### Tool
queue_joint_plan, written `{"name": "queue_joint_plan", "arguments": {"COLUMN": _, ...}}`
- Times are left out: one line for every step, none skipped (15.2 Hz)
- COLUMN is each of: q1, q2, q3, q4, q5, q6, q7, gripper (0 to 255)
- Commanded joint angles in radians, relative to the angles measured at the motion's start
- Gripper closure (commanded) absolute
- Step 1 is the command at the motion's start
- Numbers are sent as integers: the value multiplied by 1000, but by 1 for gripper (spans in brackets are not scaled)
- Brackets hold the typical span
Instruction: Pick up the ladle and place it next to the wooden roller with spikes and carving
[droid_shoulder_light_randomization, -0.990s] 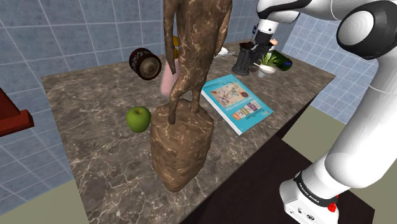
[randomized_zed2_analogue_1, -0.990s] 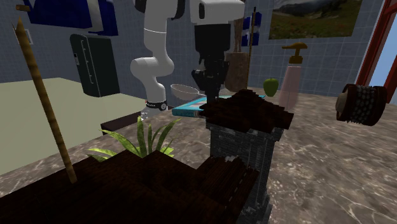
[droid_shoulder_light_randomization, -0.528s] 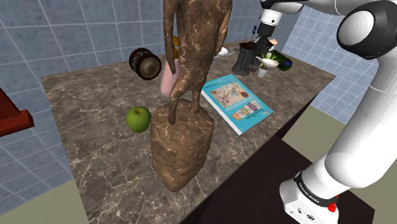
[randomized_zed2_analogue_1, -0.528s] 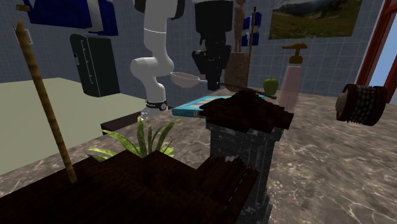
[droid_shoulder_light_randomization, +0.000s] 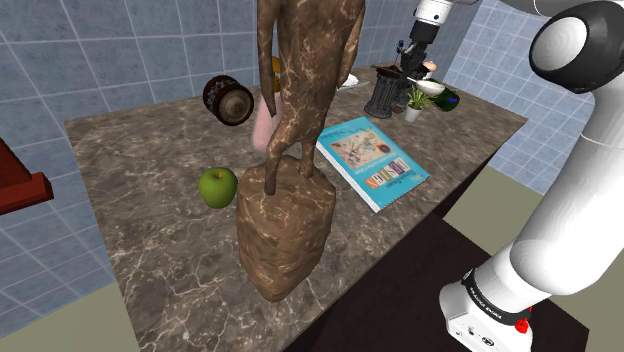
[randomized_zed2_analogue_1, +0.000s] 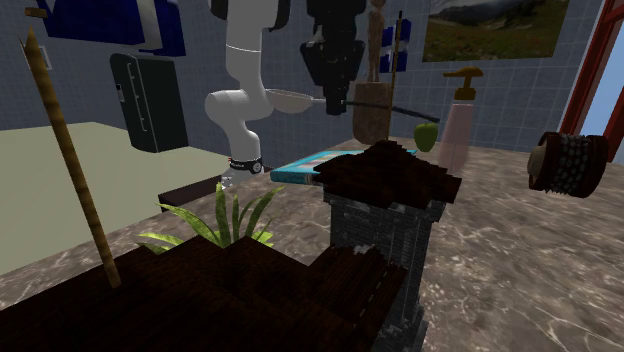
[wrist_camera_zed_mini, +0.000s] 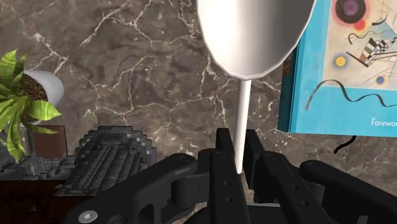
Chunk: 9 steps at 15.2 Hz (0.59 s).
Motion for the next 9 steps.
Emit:
{"name": "queue_joint_plan", "arguments": {"q1": -3, "q2": 5, "q3": 0, "q4": 28, "q5": 1, "q6": -24, "q7": 2, "gripper": 255}}
{"name": "queue_joint_plan", "arguments": {"q1": 12, "q2": 5, "q3": 7, "q4": 29, "q5": 1, "q6": -22, "q7": 23, "gripper": 255}}
{"name": "queue_joint_plan", "arguments": {"q1": 25, "q2": 6, "q3": 15, "q4": 32, "q5": 1, "q6": -21, "q7": 45, "gripper": 255}}
{"name": "queue_joint_plan", "arguments": {"q1": 39, "q2": 9, "q3": 23, "q4": 35, "q5": 2, "q6": -20, "q7": 66, "gripper": 255}}
{"name": "queue_joint_plan", "arguments": {"q1": 52, "q2": 12, "q3": 30, "q4": 41, "q5": 2, "q6": -19, "q7": 87, "gripper": 255}}
{"name": "queue_joint_plan", "arguments": {"q1": 65, "q2": 17, "q3": 38, "q4": 48, "q5": 3, "q6": -19, "q7": 108, "gripper": 255}}
{"name": "queue_joint_plan", "arguments": {"q1": 78, "q2": 22, "q3": 45, "q4": 56, "q5": 5, "q6": -19, "q7": 129, "gripper": 255}}
{"name": "queue_joint_plan", "arguments": {"q1": 91, "q2": 29, "q3": 53, "q4": 66, "q5": 6, "q6": -20, "q7": 150, "gripper": 255}}
{"name": "queue_joint_plan", "arguments": {"q1": 103, "q2": 37, "q3": 60, "q4": 78, "q5": 8, "q6": -21, "q7": 170, "gripper": 255}}
